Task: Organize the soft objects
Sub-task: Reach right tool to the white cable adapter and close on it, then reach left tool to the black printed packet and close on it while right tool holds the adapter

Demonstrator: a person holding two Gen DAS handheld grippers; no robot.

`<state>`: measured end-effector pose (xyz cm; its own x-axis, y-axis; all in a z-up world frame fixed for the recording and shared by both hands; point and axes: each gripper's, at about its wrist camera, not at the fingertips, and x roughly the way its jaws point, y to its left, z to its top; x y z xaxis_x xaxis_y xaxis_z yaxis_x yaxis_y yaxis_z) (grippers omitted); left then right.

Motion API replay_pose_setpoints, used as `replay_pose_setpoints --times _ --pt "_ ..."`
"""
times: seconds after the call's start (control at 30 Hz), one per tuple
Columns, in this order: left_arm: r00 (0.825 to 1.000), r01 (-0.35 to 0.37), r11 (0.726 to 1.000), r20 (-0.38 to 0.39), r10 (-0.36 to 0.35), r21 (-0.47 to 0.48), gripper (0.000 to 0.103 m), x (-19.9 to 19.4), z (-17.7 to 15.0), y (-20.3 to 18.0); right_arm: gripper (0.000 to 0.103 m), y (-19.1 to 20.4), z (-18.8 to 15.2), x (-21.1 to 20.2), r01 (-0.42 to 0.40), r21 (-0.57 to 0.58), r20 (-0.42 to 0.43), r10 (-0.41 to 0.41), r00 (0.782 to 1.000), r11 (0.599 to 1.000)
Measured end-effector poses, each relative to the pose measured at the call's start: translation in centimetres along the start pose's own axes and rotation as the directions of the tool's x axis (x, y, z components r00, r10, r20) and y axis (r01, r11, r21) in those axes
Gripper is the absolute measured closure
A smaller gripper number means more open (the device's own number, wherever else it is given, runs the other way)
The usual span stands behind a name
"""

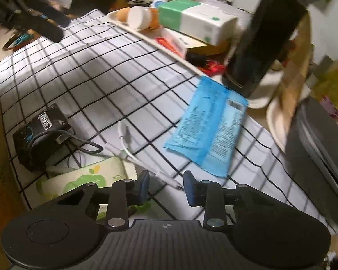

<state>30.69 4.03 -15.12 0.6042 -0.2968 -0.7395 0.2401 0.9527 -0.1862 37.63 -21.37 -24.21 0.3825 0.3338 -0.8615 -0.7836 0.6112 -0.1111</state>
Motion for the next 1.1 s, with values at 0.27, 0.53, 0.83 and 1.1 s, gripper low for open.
replay_pose_setpoints --times 0.27,0.53,0.83,1.1 --pt "0.998 0.054 0.999 -0.039 -0.054 0.002 0.020 1.3 -0.1 0.1 0.082 0.0 0.2 0.4 -0.050 -0.006 0.023 0.050 0.998 0.999" --pt "0.967 0.232 0.972 -0.096 -0.236 -0.047 0.020 2.6 -0.2 0.5 0.084 0.1 0.2 -0.2 -0.026 0.033 -0.032 0.027 0.999 0.999" --pt "0.895 0.389 0.915 -0.192 -0.403 -0.107 0.021 4.6 -0.3 1.0 0.096 -1.1 0.2 -1.7 0.004 0.100 -0.017 -0.003 1.000 0.995" --pt "0.848 0.481 0.876 -0.277 -0.452 0.045 0.021 5.5 -1.3 -1.3 0.096 -0.9 0.2 -2.3 0.002 0.099 -0.030 0.001 1.000 0.995"
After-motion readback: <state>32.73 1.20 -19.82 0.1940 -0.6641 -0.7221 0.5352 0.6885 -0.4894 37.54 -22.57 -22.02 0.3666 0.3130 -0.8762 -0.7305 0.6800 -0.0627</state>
